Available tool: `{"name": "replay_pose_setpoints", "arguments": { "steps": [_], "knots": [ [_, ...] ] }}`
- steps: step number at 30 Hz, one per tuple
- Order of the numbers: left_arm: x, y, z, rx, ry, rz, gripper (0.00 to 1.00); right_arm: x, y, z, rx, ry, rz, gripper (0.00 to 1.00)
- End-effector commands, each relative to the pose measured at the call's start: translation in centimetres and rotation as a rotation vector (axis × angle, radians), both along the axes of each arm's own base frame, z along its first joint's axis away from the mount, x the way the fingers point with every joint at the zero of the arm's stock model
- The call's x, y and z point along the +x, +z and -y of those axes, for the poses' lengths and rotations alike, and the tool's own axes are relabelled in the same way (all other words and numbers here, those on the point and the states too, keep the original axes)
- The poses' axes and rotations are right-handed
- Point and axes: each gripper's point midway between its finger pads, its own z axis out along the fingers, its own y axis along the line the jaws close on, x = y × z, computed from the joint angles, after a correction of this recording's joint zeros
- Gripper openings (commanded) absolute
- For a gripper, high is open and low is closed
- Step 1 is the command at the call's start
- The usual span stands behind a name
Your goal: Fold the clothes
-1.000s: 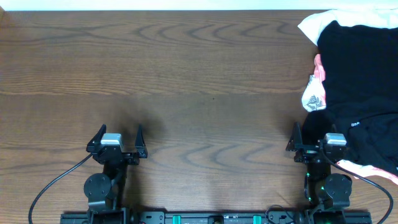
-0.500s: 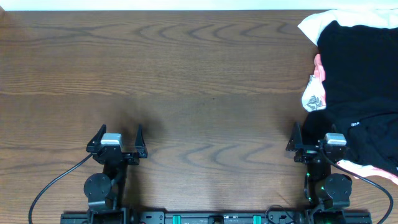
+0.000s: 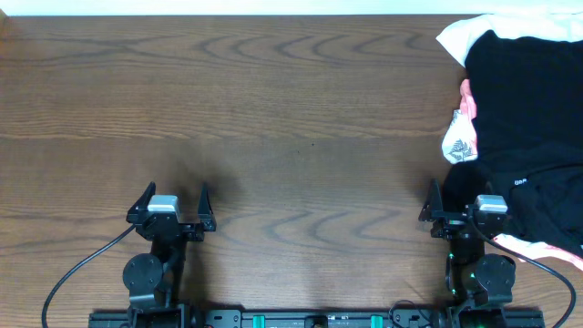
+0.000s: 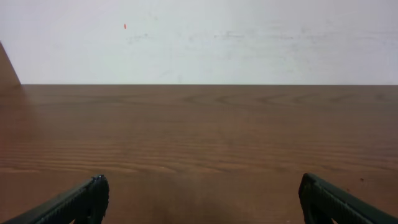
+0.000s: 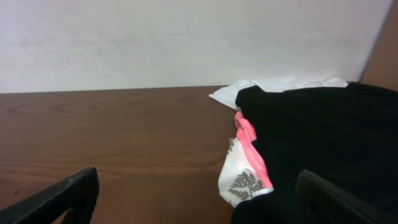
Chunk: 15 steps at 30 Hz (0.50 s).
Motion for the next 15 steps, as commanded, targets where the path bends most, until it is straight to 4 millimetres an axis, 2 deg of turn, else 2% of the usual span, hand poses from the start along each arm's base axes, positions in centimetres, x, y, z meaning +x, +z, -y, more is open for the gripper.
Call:
{"name": "replay_pose_setpoints", "arguments": {
  "steps": [1, 5, 8, 15],
  "knots": [
    [-0.1, -1.5, 0.3, 0.001, -0.015, -0.047, 0.98, 0.0, -0.1, -0.2, -0.011, 0.012, -0.004, 0.99],
    [-0.1, -1.3, 0.3, -0.053, -0.009, -0.045, 0.98, 0.0, 0.0, -0.5, -0.01, 0.032, -0.003, 0.99],
    [-0.1, -0.7, 0.3, -0.087, -0.005, -0.034, 0.98, -0.1, 0.9, -0.3, -0.01, 0.022, 0.014, 0.99],
    [-0.6, 4.0, 0.4, -0.165, -0.003, -0.011, 0.98, -0.4, 4.2, 0.7, -0.014, -0.037, 0.002, 0.99]
  ]
}}
